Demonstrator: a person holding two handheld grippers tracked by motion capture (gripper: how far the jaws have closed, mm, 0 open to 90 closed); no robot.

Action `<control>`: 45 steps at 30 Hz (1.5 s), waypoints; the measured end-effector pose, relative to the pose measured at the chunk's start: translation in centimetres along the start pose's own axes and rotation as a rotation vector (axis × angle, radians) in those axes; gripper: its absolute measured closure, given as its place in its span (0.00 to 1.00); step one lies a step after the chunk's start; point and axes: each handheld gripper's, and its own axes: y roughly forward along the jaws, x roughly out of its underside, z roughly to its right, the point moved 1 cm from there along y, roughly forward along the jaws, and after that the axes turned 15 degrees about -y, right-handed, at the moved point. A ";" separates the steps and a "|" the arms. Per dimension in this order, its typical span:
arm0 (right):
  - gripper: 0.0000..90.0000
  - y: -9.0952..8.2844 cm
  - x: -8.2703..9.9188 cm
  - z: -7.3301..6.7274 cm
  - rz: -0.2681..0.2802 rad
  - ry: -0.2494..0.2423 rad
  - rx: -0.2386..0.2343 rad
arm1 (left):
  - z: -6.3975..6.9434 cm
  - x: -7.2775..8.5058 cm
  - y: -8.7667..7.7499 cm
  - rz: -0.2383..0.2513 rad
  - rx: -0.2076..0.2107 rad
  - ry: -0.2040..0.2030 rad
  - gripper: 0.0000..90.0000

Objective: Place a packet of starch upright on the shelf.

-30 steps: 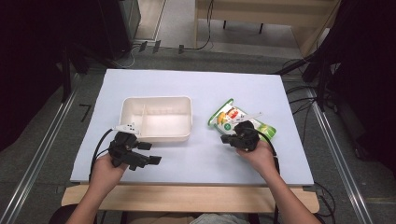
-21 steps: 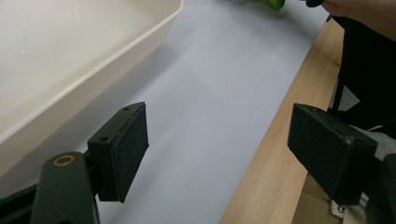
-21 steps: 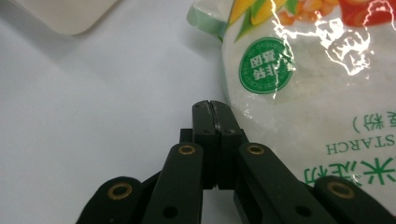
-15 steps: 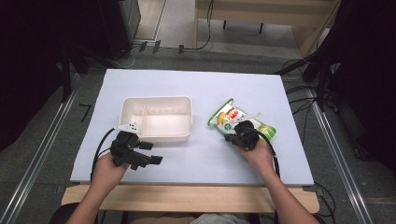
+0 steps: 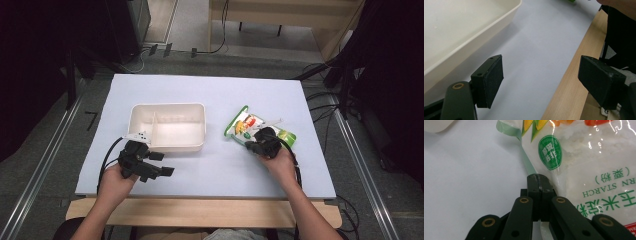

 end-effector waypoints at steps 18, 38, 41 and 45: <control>1.00 -1.7 1.4 4.1 0.005 0.113 0.019 | 0.0 0.0 -0.1 0.000 0.000 -0.002 0.24; 0.95 -2.0 -6.1 6.3 0.194 0.111 0.042 | -0.5 1.4 -1.0 0.016 -0.035 -0.034 0.24; 1.00 -0.8 -6.8 7.2 0.145 0.156 0.043 | -0.5 1.6 -1.2 0.023 -0.037 -0.041 0.24; 1.00 0.5 -8.0 8.3 0.115 0.176 0.059 | -0.6 1.6 -1.3 0.029 -0.031 -0.040 0.24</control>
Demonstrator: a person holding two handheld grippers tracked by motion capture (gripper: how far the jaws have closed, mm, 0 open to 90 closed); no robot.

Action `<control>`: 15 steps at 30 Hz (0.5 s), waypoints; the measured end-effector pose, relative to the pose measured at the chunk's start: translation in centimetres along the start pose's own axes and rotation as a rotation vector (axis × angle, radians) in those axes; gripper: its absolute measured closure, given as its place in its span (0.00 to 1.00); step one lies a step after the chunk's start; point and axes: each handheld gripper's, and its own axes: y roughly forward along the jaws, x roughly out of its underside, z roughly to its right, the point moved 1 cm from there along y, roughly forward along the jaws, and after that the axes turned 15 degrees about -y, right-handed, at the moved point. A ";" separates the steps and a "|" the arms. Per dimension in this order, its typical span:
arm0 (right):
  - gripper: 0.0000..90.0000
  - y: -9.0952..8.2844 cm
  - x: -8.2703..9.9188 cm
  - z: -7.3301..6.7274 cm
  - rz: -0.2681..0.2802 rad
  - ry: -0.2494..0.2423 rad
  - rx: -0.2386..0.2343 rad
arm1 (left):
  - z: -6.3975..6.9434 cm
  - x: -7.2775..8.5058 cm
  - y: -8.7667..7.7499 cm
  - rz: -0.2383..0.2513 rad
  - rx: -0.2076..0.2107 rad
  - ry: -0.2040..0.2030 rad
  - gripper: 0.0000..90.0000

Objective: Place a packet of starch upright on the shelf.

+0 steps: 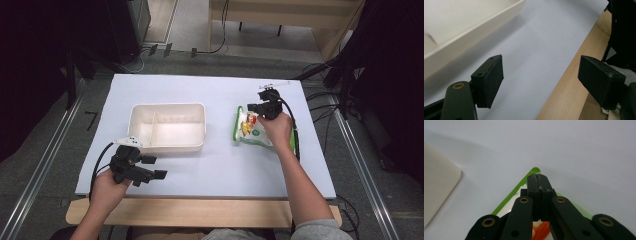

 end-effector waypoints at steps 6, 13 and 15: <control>1.00 2.3 -0.9 0.7 -0.057 -0.005 0.033 | 0.2 0.0 0.1 0.000 0.006 0.001 0.24; 1.00 4.4 -0.5 1.1 -0.129 0.021 0.056 | 0.1 0.0 0.0 0.000 0.003 0.002 0.24; 1.00 5.0 -0.2 1.0 -0.153 0.020 0.026 | 0.1 0.0 0.1 -0.001 0.002 0.000 0.24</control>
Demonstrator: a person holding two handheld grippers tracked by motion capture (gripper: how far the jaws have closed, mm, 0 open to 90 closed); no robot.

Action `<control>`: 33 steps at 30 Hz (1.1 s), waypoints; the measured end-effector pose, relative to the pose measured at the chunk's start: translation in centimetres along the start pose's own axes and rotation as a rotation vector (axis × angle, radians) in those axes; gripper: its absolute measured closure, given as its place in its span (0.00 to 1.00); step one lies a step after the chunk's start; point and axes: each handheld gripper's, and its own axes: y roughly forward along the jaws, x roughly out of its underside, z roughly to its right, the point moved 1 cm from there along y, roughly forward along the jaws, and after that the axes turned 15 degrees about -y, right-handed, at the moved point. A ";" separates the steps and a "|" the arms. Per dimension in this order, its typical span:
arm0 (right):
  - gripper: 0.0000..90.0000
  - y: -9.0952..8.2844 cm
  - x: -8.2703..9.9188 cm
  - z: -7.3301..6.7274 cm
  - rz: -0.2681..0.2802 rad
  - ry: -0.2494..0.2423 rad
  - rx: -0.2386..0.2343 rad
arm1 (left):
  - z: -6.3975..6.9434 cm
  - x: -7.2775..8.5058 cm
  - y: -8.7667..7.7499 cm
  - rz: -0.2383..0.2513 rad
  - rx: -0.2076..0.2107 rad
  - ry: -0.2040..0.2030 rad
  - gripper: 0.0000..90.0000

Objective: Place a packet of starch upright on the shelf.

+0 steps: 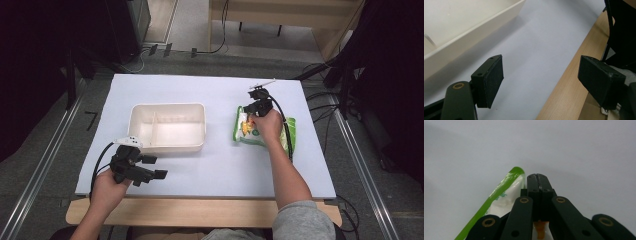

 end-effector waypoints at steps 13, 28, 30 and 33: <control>1.00 0.1 0.1 -2.8 -0.033 -0.087 -0.144 | 0.0 0.0 0.0 0.000 -0.004 -0.001 0.24; 1.00 -1.5 1.7 -5.3 -0.002 -0.182 -0.266 | 0.1 0.0 0.0 -0.001 -0.007 0.006 0.24; 1.00 -1.7 1.7 -5.5 -0.005 -0.181 -0.261 | 0.1 0.0 0.0 0.000 -0.007 0.002 0.24; 1.00 -1.6 1.6 -5.3 -0.013 -0.169 -0.274 | 0.1 0.0 0.0 -0.002 -0.008 0.006 0.24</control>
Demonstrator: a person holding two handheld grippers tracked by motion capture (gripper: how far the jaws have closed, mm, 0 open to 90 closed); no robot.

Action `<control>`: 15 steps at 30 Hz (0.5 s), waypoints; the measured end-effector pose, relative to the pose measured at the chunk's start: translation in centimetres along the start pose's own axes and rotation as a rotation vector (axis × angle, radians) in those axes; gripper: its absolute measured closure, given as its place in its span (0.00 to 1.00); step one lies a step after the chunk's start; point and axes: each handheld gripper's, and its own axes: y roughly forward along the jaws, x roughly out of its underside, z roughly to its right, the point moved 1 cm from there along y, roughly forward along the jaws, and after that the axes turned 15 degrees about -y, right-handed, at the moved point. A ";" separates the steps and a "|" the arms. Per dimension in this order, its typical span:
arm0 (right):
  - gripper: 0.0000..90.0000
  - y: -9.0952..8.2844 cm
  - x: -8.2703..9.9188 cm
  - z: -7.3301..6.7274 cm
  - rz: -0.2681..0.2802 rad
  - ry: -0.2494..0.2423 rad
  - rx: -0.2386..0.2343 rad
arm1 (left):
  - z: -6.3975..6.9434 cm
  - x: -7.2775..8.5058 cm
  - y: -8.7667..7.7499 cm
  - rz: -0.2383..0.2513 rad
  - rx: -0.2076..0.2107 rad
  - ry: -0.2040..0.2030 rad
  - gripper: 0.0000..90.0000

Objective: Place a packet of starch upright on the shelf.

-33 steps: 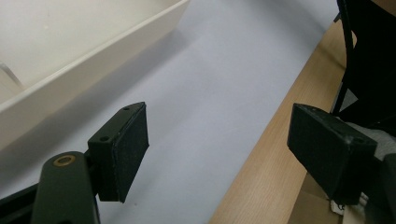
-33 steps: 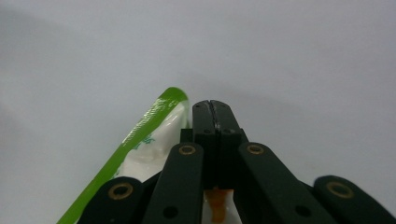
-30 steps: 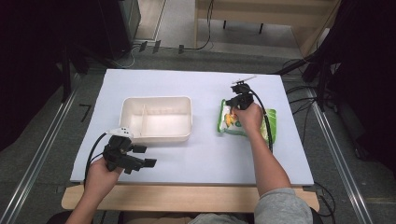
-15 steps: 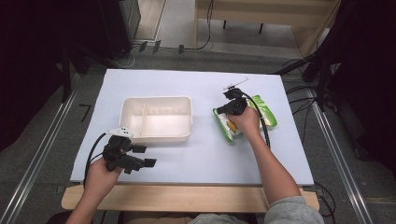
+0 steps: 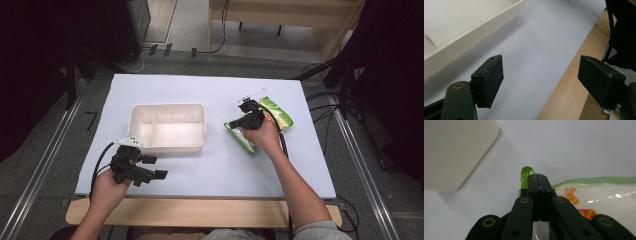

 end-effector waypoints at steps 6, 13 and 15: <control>1.00 0.5 -1.0 1.4 0.002 0.043 0.050 | 0.0 0.0 0.1 -0.002 0.003 0.001 0.24; 1.00 1.9 -2.4 1.2 -0.069 0.028 0.053 | -0.2 0.0 -0.1 0.003 0.003 -0.003 0.24; 1.00 2.3 -2.5 0.6 -0.095 0.012 0.031 | -0.2 0.0 -0.1 0.004 0.007 -0.006 0.24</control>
